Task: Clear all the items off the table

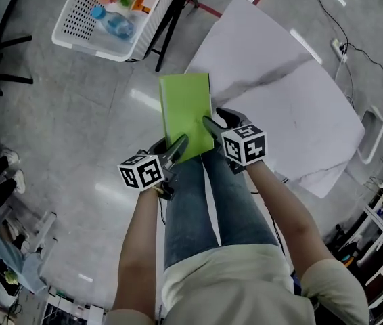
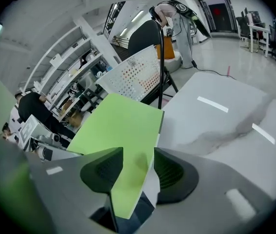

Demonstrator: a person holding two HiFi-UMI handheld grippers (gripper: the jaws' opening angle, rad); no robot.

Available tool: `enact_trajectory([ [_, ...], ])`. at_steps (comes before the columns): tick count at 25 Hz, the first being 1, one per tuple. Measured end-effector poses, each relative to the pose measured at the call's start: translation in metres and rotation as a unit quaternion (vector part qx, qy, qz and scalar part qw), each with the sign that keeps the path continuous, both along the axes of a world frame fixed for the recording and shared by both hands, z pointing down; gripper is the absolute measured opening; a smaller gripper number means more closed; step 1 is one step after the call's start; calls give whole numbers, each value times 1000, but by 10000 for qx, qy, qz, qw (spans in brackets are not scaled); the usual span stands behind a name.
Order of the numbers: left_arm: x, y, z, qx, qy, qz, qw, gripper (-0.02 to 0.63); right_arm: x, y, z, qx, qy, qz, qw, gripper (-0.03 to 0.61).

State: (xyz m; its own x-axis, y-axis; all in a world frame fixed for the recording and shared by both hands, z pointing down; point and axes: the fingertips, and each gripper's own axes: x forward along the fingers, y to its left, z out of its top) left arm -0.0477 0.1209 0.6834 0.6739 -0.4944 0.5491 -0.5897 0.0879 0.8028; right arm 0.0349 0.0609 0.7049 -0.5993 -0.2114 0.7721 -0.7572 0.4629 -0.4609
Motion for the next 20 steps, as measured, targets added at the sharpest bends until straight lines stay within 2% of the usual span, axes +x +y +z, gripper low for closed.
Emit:
enact_trajectory([
  [5,12,6,-34,40,-13,-498,9988,138,19,-4,-42,155,12,-132,9998,189],
  [10,29,-1,-76,204,-64,-907,9956,138,36,-6,-83,406,115,-553,9976,186],
  [14,42,-3,-110,370,-151,-942,9947,138,45,1,-117,543,63,-741,9958,184],
  [20,55,-9,-151,561,-347,-1058,9922,137,59,0,-160,699,-91,-673,9952,178],
])
